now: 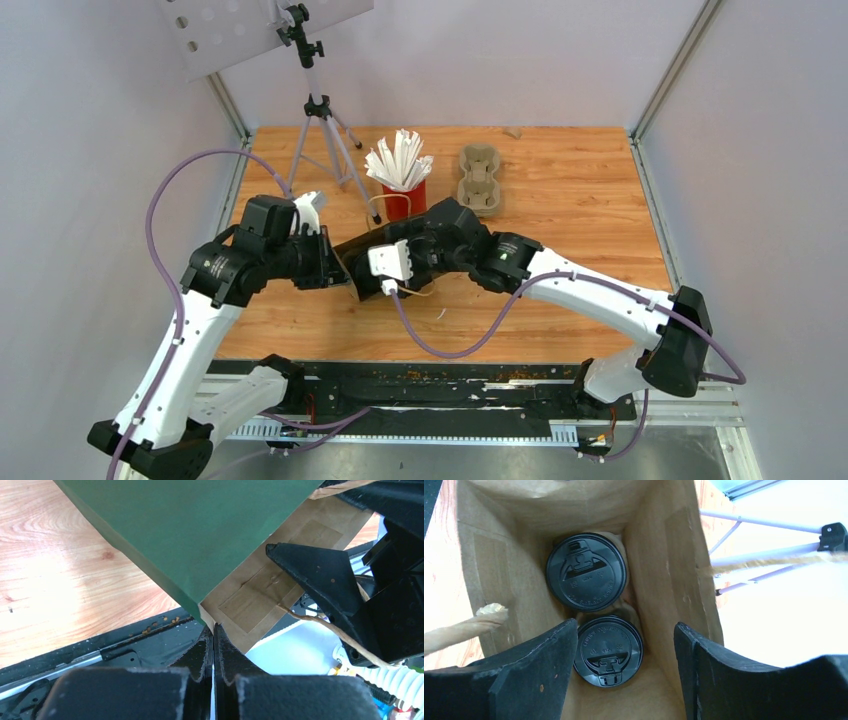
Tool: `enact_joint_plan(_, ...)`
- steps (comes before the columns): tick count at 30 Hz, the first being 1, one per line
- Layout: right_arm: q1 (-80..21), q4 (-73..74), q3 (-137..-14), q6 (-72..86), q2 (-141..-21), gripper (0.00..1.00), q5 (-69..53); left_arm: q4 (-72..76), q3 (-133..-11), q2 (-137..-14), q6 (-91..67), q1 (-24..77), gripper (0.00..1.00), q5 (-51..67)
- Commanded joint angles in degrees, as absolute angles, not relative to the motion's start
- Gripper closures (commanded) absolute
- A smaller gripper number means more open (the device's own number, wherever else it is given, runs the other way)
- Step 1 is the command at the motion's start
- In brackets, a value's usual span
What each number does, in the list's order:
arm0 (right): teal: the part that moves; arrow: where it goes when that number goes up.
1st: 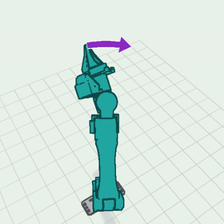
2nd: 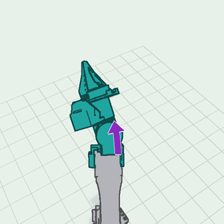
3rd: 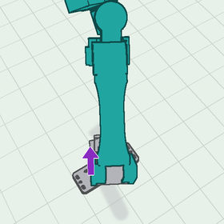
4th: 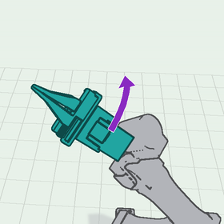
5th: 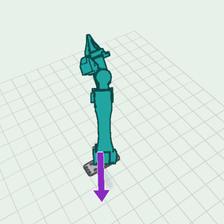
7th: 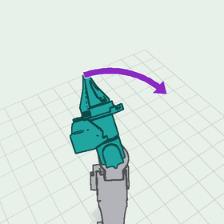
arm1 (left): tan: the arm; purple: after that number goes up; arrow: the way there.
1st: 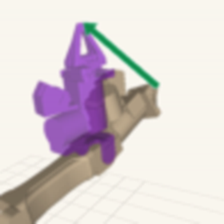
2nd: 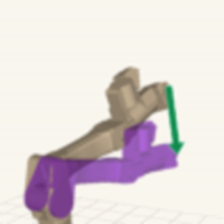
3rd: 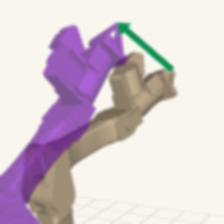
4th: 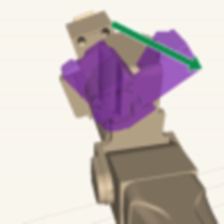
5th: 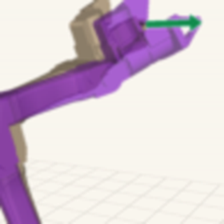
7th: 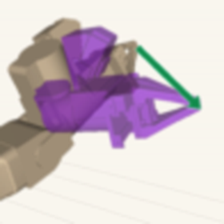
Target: Pack the takeout coffee
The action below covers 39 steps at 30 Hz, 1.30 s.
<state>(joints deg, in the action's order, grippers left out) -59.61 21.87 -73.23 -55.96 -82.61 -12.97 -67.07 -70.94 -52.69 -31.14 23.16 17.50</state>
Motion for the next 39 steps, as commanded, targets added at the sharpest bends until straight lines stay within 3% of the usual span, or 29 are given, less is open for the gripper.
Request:
enact_joint_plan(1, -58.53, 22.96, -77.32, -51.42, -81.24, 0.3, -13.59, -65.23, -73.03, -51.51, -33.73, 23.03, 1.0, 18.58)
enact_joint_plan(23, -54.76, 22.46, -83.73, -45.72, -86.99, 0.31, -16.42, -64.25, -74.2, -53.82, -37.19, 22.95, 1.0, 15.47)
enact_joint_plan(39, -54.07, 20.69, -86.39, -43.68, -90.43, 0.34, -5.61, -65.08, -74.52, -55.27, -36.45, 21.83, 1.0, 12.82)
